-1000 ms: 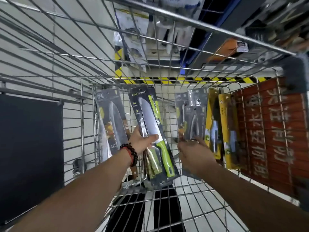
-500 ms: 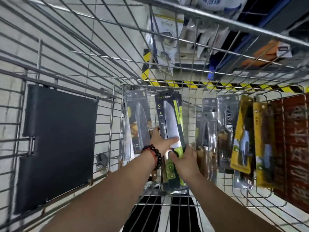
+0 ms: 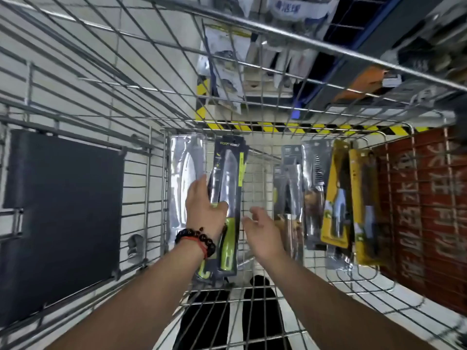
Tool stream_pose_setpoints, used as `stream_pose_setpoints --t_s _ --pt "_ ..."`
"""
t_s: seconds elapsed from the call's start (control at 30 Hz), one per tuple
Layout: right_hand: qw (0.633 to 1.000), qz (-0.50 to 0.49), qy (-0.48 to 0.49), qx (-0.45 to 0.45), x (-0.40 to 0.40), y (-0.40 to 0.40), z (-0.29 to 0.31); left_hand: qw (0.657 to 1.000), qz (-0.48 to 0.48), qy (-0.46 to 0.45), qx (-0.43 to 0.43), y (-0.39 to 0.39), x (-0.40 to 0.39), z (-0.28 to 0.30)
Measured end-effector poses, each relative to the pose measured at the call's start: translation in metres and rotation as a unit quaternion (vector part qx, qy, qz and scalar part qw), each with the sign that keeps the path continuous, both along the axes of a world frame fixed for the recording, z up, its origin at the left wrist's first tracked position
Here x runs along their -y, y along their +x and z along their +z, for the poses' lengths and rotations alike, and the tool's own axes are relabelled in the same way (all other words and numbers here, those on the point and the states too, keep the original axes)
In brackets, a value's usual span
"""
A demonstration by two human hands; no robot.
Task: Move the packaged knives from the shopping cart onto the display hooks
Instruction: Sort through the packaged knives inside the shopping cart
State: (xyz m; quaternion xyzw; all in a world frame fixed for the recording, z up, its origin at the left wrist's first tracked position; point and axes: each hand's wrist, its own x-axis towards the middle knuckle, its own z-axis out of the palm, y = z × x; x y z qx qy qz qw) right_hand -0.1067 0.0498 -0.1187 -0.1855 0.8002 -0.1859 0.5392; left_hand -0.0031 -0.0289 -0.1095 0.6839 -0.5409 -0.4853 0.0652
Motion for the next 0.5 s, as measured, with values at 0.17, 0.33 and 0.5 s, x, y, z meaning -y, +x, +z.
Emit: stream_pose_setpoints --t_s 0.17,0.33,0.5 --pt "0.949 0.005 -0.053 -0.311 -0.016 -0.112 0.015 0.996 -0.012 0.028 -0.086 -0.043 -0.005 0.029" --pt "0.919 0.002 0.102 -0.38 -0.044 -0.18 0.018 0.978 -0.047 0.131 -0.154 -0.103 -0.041 0.028" --pt "0.934 0.067 0.1 -0.337 -0.059 -0.181 0.005 0.966 -0.042 0.198 -0.162 -0.14 -0.065 0.028"
